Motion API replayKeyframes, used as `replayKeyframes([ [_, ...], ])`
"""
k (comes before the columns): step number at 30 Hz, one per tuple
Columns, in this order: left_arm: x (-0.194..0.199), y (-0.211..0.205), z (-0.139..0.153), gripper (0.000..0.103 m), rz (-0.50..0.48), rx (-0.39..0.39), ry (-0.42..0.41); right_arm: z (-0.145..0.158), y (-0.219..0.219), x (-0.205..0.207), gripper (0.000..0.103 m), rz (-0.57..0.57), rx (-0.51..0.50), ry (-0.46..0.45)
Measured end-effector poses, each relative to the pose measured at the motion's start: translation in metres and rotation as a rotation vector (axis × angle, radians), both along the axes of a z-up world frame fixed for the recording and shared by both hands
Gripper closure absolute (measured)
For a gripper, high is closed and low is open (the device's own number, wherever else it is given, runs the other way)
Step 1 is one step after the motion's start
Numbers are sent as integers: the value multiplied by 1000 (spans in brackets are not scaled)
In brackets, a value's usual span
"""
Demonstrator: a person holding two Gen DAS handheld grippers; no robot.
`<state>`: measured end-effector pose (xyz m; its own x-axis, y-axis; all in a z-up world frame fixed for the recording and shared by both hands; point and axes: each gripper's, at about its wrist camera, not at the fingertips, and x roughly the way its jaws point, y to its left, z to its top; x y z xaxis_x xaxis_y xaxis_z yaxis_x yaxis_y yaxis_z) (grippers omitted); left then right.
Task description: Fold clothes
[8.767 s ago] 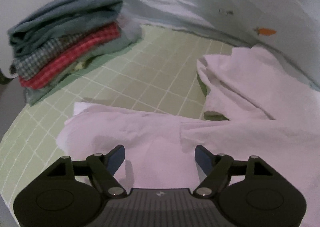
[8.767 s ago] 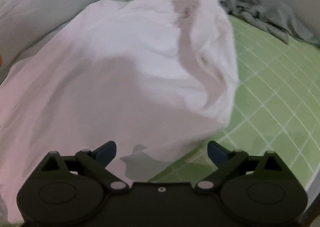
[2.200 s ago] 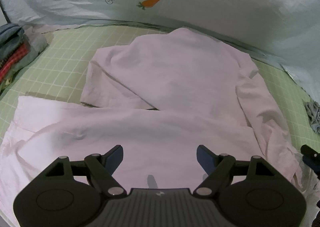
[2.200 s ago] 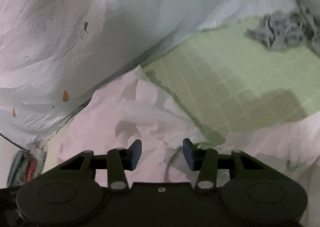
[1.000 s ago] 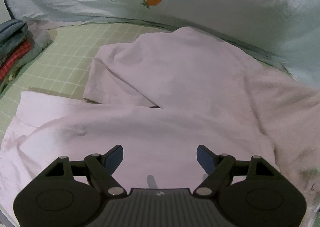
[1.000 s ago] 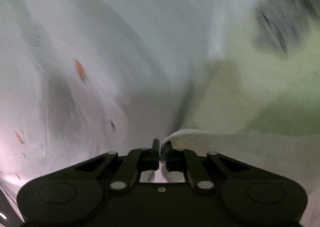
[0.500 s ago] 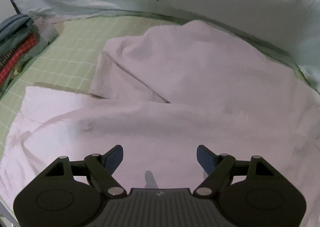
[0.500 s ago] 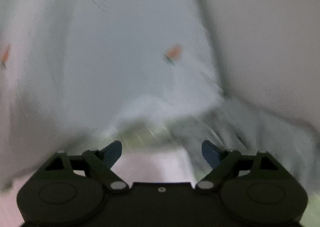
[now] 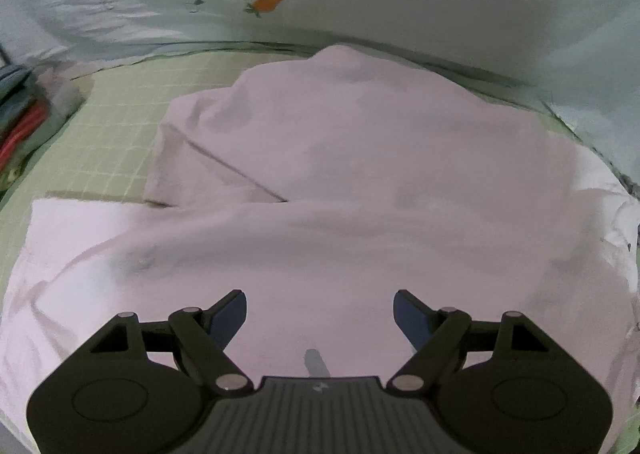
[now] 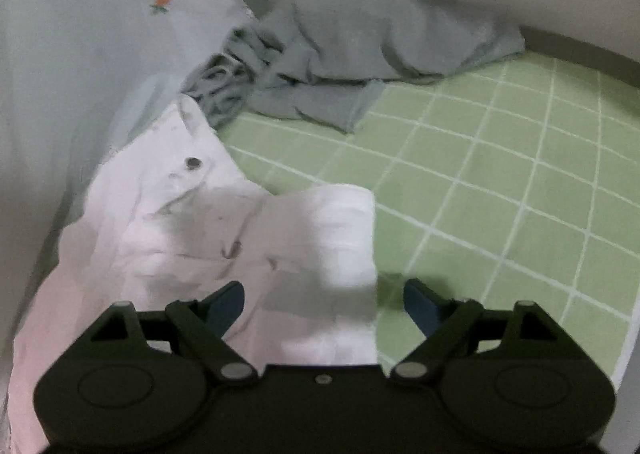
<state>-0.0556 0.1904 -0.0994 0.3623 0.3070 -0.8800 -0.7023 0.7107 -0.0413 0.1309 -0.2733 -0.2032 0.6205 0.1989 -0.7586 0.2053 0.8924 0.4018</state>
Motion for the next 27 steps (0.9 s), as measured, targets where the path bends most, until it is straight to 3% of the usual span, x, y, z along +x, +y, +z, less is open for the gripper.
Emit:
replayKeyframes([
  [1,-3,-1,1,22,11,-3,-1,0,1,1,41,34,8,-3],
  [2,-7,-3,2,22,22,-5,-3,0,1,4,71,62,14,-10],
  [5,-17,-11,5,22,42,-3,-13,6,-1,12,87,130,-52,24],
  [8,-33,-20,12,22,72,22,-27,31,-9,10,88,145,-208,-54],
  [10,-47,-25,15,22,95,42,-33,35,-16,16,88,142,-261,-42],
  [13,-73,-29,16,22,137,61,-21,27,-10,25,82,166,-345,24],
  [15,-92,-28,16,22,170,68,-10,25,14,21,72,208,-499,28],
  [16,-101,-27,15,22,187,71,-7,26,27,17,59,218,-565,16],
  [17,-110,-23,15,22,206,75,-7,26,40,12,36,227,-631,5],
  [19,-124,-12,16,19,252,83,-6,31,64,1,10,214,-721,-24],
  [20,-129,-4,17,17,272,87,-8,35,75,-5,5,192,-744,-41],
  [23,-140,22,20,16,313,96,-28,51,120,-19,0,173,-707,-82],
  [27,-143,54,19,15,303,105,-43,59,183,-33,0,321,-534,-99],
])
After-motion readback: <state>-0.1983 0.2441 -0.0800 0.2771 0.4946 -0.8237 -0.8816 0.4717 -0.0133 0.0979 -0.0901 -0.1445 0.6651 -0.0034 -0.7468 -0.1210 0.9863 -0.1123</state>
